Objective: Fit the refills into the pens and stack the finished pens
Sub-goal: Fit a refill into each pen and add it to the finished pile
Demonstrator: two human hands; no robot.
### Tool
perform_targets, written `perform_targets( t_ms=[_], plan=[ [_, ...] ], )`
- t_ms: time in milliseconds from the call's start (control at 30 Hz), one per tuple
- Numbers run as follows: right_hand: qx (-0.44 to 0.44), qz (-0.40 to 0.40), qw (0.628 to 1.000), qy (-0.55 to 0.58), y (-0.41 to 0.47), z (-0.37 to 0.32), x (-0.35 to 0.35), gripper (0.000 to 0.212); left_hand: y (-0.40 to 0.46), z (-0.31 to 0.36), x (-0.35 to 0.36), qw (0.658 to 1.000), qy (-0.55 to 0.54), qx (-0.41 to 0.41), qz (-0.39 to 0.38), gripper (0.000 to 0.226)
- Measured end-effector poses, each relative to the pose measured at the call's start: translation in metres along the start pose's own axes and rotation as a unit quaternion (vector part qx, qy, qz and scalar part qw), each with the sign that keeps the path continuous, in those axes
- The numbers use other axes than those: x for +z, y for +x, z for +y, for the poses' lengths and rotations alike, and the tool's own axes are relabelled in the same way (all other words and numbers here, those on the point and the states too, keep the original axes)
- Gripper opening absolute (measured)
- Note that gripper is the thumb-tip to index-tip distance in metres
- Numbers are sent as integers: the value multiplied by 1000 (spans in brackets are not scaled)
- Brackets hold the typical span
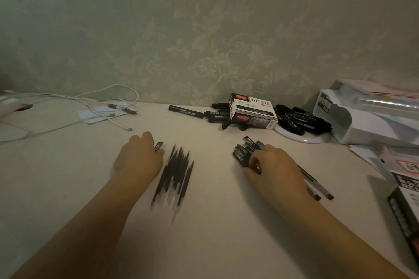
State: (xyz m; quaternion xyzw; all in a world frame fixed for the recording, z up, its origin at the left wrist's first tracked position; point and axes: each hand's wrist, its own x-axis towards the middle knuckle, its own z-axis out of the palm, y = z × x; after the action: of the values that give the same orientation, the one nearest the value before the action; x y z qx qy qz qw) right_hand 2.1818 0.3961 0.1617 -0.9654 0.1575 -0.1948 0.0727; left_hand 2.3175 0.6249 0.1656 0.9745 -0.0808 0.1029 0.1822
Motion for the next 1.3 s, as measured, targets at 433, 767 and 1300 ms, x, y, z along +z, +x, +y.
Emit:
perform_targets(
  t_ms=[433, 767, 1300],
  plan=[
    [30, 18, 951, 308, -6, -18, -5, 24, -53, 73, 6, 835, -490, 55, -242, 26],
    [63, -41, 879, 472, -6, -20, -8, 17, -50, 70, -2, 856, -457, 93, -220, 22],
    [47, -58, 830, 553, -2, -16, 1, 12, -40, 61, 7, 922, -160, 347, -56, 26]
  ],
)
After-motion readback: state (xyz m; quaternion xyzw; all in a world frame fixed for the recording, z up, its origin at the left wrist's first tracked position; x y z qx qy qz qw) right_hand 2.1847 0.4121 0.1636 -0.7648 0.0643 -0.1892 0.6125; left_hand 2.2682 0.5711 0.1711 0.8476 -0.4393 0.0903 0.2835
